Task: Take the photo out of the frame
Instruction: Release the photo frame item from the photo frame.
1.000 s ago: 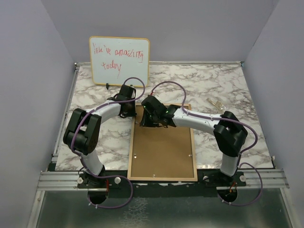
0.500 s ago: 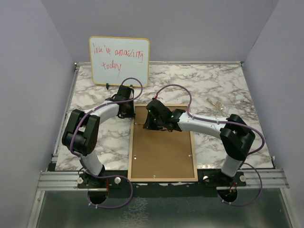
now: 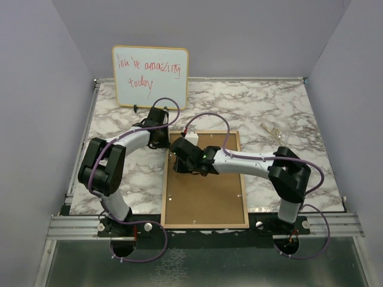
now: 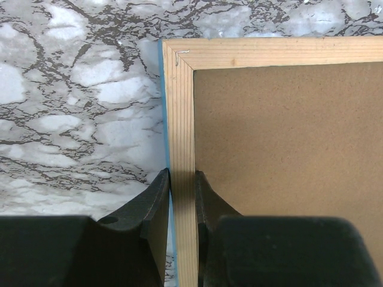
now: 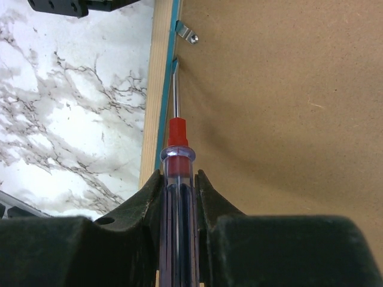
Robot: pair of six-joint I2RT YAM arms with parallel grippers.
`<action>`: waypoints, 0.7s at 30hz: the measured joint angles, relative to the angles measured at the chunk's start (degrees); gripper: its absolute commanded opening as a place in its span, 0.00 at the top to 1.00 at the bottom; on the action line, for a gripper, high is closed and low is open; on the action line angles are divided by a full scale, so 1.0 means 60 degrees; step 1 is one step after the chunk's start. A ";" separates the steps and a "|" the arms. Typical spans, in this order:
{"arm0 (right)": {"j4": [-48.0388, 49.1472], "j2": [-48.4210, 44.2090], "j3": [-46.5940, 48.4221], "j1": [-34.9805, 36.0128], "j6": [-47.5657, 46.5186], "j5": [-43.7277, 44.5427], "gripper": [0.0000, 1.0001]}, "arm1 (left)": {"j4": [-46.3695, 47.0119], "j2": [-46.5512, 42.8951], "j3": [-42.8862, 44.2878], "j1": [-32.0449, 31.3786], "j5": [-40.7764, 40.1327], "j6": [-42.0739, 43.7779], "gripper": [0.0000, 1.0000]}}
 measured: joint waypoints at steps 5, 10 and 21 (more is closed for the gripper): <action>-0.0153 0.0233 0.0299 0.0062 0.0011 0.0339 1.00 | 0.0007 0.0000 0.0000 0.0018 -0.0004 0.0000 1.00; -0.0211 0.0499 0.0550 0.0091 0.0007 0.0382 1.00 | 0.0047 0.0000 0.0000 0.0091 -0.0036 0.0025 1.00; -0.0146 0.0637 0.0612 0.0102 0.0011 0.0576 1.00 | 0.0047 0.0000 0.0000 0.0098 -0.0036 0.0033 1.00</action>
